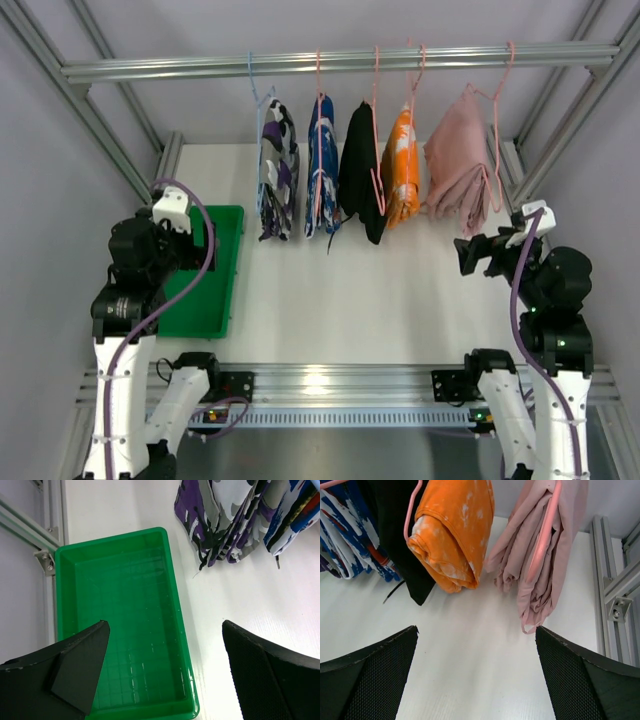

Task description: Remove the trousers from the hanger

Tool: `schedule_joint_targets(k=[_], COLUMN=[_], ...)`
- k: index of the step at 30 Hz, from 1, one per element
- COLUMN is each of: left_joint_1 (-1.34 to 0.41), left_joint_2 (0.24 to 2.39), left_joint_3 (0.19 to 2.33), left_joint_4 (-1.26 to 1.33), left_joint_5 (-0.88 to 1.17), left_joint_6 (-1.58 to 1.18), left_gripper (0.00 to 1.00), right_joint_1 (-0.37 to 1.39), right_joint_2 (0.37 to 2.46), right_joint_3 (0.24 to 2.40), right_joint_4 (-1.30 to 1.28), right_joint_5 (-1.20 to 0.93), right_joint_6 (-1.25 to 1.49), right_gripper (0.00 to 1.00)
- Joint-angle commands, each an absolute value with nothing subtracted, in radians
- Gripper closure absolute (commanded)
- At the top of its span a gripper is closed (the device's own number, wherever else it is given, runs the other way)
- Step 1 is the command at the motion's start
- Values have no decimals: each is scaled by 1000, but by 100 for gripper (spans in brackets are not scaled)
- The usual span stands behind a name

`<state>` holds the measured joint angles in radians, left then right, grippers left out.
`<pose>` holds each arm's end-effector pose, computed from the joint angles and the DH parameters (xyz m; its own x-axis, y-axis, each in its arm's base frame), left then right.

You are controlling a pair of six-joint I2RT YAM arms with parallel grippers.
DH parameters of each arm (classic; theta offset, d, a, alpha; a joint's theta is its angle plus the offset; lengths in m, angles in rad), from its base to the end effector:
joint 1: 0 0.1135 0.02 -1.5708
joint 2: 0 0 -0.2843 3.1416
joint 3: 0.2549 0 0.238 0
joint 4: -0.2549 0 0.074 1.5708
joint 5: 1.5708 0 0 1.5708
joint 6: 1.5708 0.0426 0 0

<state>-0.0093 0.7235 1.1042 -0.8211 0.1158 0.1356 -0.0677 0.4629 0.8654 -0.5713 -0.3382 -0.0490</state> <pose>0.1036 -0.0059 0.3934 -0.4070 0.1381 -0.9029 0.1703 0.9826 0.0735 0.0674 0.0096 0.3667 -0.1546 -0.0358 -0.9873 -0.2704 0.9627 0.0074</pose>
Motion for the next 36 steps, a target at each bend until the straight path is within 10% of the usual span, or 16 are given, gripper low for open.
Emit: schedule_joint_targets(k=[1, 14, 36], left_joint_1=[-8, -8, -8], left_joint_2=[761, 1095, 1299], left_joint_3=[1155, 1506, 1244], left_joint_4=[-762, -640, 221], left_joint_5=[158, 697, 959], left_joint_6=[127, -265, -909], left_gripper=[1, 4, 33], right_joint_1=[-64, -64, -64], right_joint_2=[494, 538, 584], right_joint_3=[910, 1009, 1091], right_joint_4=[-606, -655, -658], right_joint_5=[-313, -445, -497], right_joint_6=[-26, -34, -8], right_gripper=[0, 0, 0])
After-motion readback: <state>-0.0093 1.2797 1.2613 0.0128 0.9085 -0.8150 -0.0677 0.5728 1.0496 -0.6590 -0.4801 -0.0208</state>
